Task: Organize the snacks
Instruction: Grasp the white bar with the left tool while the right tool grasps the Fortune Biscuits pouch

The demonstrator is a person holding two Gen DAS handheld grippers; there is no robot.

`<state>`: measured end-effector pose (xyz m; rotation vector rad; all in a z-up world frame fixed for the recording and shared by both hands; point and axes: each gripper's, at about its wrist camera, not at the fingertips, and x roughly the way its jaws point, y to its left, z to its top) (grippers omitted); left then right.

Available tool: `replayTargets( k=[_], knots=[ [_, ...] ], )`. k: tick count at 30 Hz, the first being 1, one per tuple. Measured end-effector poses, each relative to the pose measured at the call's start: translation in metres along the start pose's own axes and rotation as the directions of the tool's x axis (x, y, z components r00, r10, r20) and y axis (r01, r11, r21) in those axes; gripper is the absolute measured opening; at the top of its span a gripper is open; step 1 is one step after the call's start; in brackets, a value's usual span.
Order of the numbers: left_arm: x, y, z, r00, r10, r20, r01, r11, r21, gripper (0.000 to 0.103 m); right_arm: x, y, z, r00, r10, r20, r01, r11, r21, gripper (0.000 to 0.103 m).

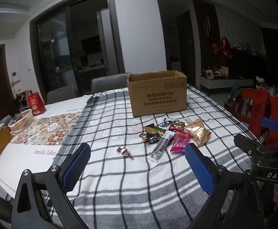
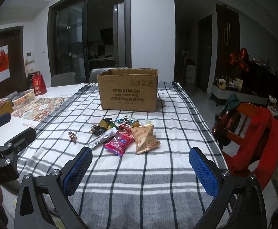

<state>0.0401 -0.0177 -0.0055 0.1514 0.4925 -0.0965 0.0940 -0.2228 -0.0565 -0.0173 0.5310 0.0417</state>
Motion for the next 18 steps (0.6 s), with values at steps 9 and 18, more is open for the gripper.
replayTargets(
  k=[9,18],
  knots=[
    [0.047,-0.010,0.012,0.995,-0.071,-0.073,0.070,0.997,-0.013,0.085,0.040,-0.004,0.012,0.999,0.020,-0.044,-0.021,1.000,-0.020,0.102],
    [0.101,-0.019,0.015,0.981,-0.121,-0.153,0.121,0.993,-0.008,0.067,0.087,-0.012,0.021,0.995,0.031,-0.097,-0.034,0.999,-0.030,0.095]
  ],
)
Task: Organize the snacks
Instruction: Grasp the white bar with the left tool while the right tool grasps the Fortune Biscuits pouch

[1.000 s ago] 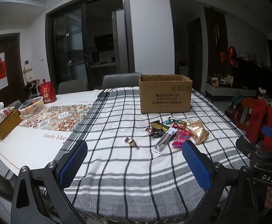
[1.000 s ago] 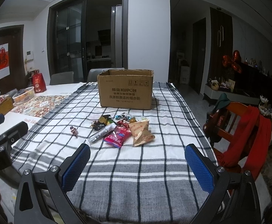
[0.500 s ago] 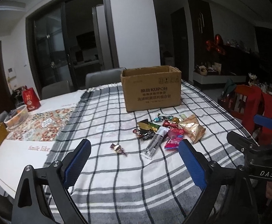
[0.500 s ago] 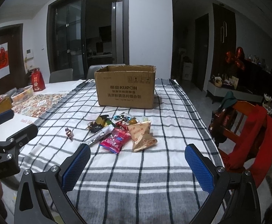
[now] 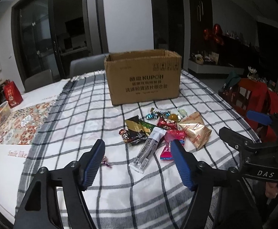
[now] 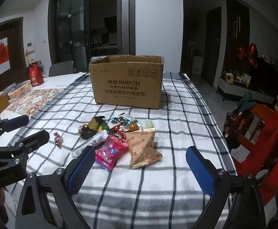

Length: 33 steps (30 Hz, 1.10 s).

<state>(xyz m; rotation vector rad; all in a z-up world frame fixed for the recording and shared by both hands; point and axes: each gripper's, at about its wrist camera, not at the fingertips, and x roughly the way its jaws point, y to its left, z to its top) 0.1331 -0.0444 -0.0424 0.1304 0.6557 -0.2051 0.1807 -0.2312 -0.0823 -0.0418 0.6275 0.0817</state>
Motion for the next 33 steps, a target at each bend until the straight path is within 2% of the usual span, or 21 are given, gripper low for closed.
replayTargets(
  k=[10,14,22,28,33],
  knots=[
    [0.062,0.000,-0.003,0.991,-0.056,-0.124,0.054,0.998,-0.017,0.053,0.060,-0.003,-0.004,0.994,0.024,-0.103,-0.026,0.999,-0.018,0.084],
    [0.081,-0.001,-0.003,0.986,-0.063,-0.153,0.062,0.998,-0.014,0.049,0.076,-0.005,-0.006,0.992,0.025,-0.126,-0.028,0.999,-0.021,0.084],
    [0.109,-0.001,-0.005,0.971,-0.119,-0.208,0.111,0.993,-0.050,0.045,0.098,-0.006,-0.008,0.985,0.037,-0.166,-0.043,0.999,-0.032,0.080],
    [0.125,-0.001,-0.007,0.954,-0.171,-0.246,0.153,0.984,-0.093,0.041,0.109,-0.006,-0.008,0.980,0.049,-0.191,-0.057,0.998,-0.038,0.073],
    [0.130,-0.001,-0.007,0.952,-0.171,-0.252,0.152,0.984,-0.094,0.036,0.115,-0.006,-0.009,0.974,0.064,-0.216,-0.072,0.997,-0.028,0.064]
  ],
)
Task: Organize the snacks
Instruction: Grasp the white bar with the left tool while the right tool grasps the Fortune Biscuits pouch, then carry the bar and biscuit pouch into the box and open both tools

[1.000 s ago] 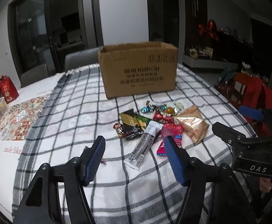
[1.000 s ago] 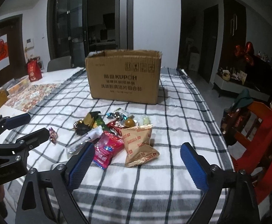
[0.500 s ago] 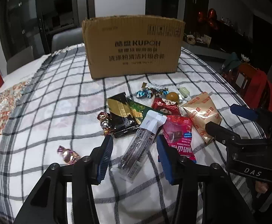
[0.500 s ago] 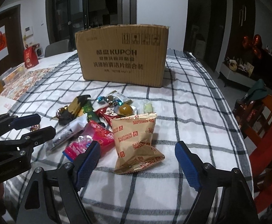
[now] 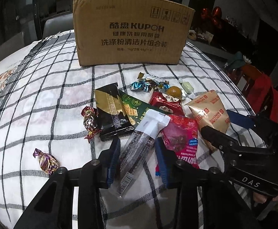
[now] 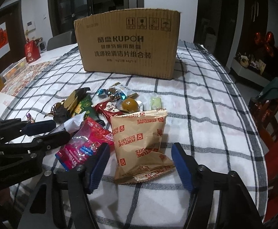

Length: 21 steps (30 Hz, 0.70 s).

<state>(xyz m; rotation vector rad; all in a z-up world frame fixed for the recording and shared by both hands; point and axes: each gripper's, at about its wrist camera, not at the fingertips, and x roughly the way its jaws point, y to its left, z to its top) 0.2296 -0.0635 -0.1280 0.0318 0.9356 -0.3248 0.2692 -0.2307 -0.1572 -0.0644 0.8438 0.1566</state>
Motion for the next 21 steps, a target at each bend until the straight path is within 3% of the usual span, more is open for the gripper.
replayTargets(
  k=[7,21],
  knots=[
    [0.002,-0.003,-0.001,1.000,0.007,0.009,-0.008,1.000,0.029,0.030,-0.001,0.002,0.001,1.000,0.007,0.004,-0.007,1.000,-0.006,0.050],
    [-0.034,-0.005,0.002,0.997,-0.013,0.079,0.013,1.000,0.009,0.024,-0.033,0.008,0.010,0.998,0.018,0.062,-0.019,1.000,0.020,0.048]
  ],
)
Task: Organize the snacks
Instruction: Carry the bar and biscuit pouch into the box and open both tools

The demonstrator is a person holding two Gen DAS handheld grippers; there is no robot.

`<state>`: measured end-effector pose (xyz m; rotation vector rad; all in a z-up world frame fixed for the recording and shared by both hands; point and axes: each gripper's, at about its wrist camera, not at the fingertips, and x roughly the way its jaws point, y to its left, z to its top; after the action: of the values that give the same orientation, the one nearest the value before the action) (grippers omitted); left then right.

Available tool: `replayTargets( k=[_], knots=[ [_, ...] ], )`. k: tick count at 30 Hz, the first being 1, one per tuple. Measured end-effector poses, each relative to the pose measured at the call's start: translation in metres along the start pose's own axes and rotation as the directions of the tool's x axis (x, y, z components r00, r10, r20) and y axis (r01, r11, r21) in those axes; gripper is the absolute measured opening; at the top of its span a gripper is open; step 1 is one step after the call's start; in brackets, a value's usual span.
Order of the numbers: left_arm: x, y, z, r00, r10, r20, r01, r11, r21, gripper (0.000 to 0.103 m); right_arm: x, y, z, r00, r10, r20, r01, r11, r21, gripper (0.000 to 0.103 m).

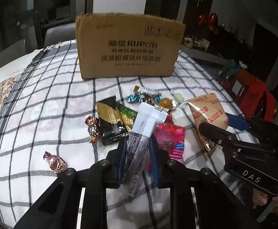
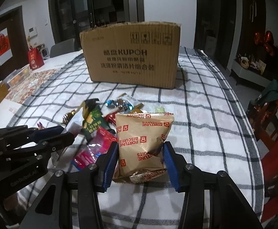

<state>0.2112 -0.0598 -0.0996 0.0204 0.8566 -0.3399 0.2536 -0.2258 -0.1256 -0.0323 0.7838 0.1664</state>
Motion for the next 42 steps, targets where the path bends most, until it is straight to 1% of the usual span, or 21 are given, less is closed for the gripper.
replayTargets(
  k=[9,18,23,26,31,37,42],
  knots=[
    [-0.043,-0.005,0.013,0.996,0.003,0.091,-0.003,1.000,-0.006,0.023,-0.030,0.007,0.012,0.998,0.016,0.067,-0.016,1.000,0.000,0.048],
    [-0.071,-0.008,0.035,0.987,0.023,0.161,-0.024,1.000,0.004,0.022,-0.054,0.013,0.036,0.988,0.052,0.149,-0.052,0.999,-0.003,0.048],
    [-0.082,-0.006,0.059,0.977,0.020,0.210,-0.024,1.000,0.017,0.022,-0.060,0.013,0.060,0.978,0.051,0.200,-0.050,0.999,-0.011,0.048],
    [-0.084,-0.003,0.076,0.975,0.006,0.221,-0.011,1.000,0.021,0.022,-0.062,0.014,0.077,0.973,0.043,0.228,-0.040,0.999,-0.018,0.048],
    [-0.089,-0.001,0.107,0.963,0.021,0.270,-0.034,0.999,0.042,0.022,-0.061,0.014,0.109,0.962,0.031,0.271,-0.025,0.999,-0.024,0.048],
    [-0.089,0.004,0.143,0.955,0.023,0.295,-0.038,0.998,0.045,0.022,-0.055,0.013,0.140,0.956,0.032,0.291,-0.025,0.999,-0.030,0.048],
    [-0.082,0.007,0.170,0.953,0.025,0.302,-0.044,0.997,0.057,0.022,-0.046,0.009,0.167,0.953,0.027,0.303,-0.020,0.999,-0.029,0.048]
  ],
)
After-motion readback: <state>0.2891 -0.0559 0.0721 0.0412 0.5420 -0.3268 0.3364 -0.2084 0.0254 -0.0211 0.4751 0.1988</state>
